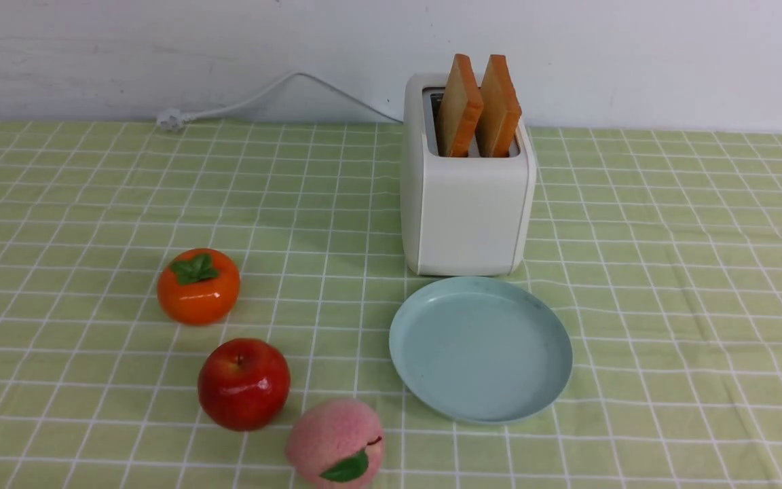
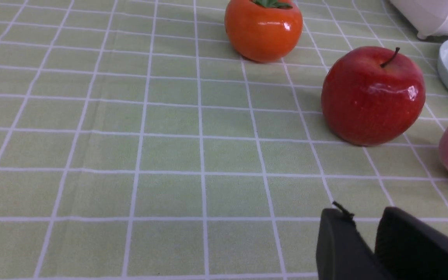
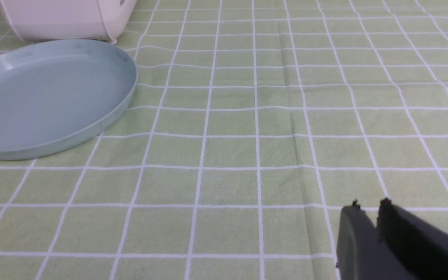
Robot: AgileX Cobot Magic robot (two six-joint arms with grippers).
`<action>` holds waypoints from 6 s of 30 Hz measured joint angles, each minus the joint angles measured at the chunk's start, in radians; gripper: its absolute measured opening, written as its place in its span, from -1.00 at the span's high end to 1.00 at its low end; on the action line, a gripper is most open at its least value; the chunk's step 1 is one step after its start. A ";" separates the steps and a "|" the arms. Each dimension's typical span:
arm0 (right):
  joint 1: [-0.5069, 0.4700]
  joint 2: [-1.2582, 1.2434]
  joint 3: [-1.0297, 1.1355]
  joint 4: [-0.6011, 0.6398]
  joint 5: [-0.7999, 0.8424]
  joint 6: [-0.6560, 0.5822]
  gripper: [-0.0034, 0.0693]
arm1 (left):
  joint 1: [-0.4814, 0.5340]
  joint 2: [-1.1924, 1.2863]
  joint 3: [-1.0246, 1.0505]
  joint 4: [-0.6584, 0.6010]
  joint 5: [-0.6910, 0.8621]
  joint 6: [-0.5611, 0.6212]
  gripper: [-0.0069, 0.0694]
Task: Take toasted bread from bread machine on green coffee tablecloth place on plate.
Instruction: 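Reach for a toast slice standing in the toaster with the left gripper, then place the slice of bread on the plate with the left gripper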
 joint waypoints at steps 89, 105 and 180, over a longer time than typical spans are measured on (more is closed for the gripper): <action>0.000 0.277 -0.466 0.687 -0.035 -0.606 0.89 | -0.431 1.710 -1.266 -1.485 -0.158 1.454 -0.07; 0.000 0.277 -0.466 0.695 -0.047 -0.607 0.89 | -0.432 2.059 -1.666 -1.486 -0.271 1.515 -0.41; 0.000 0.279 -0.466 0.695 -0.037 -0.607 0.84 | -0.432 1.613 -1.317 -1.229 0.226 0.965 0.56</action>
